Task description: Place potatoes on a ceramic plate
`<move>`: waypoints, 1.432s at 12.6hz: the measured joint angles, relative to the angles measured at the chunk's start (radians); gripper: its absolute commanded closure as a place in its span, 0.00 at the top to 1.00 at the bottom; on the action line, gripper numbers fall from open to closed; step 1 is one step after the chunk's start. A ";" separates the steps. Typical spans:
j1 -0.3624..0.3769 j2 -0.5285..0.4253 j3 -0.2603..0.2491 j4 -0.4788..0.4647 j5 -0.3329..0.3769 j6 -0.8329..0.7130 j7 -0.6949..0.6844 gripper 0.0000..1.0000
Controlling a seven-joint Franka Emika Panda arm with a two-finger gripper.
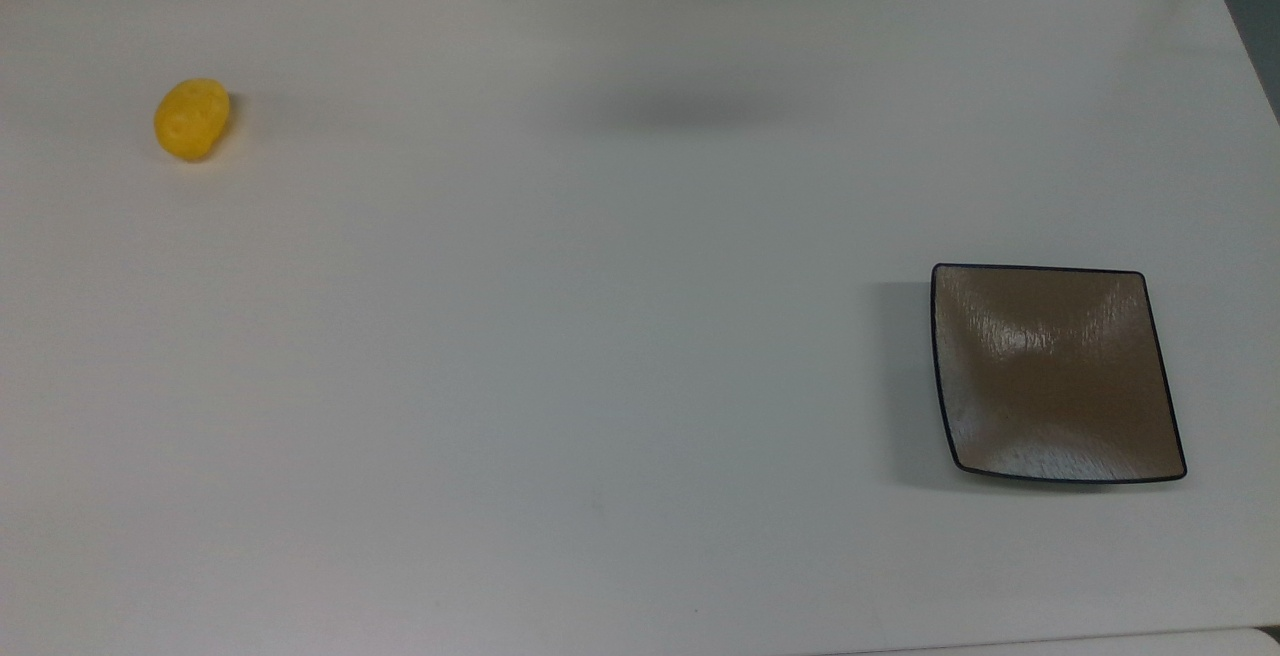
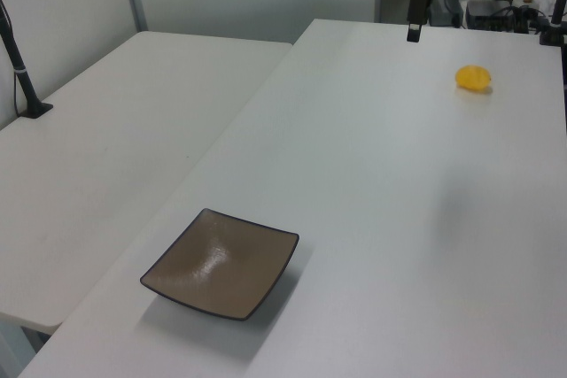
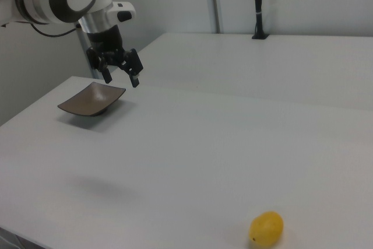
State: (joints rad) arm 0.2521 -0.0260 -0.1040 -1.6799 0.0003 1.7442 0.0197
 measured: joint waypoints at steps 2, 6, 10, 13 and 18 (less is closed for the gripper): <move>0.000 -0.001 0.000 0.000 0.000 0.000 -0.001 1.00; 0.000 -0.003 0.000 0.000 0.000 0.000 -0.001 1.00; 0.000 -0.003 0.000 0.000 0.000 0.000 -0.001 1.00; -0.002 -0.003 0.000 -0.001 0.000 0.000 -0.003 1.00; -0.131 -0.011 0.113 -0.001 0.000 -0.095 -0.152 1.00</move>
State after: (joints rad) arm 0.1214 -0.0367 0.0091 -1.6805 0.0003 1.6491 -0.1318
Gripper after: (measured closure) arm 0.000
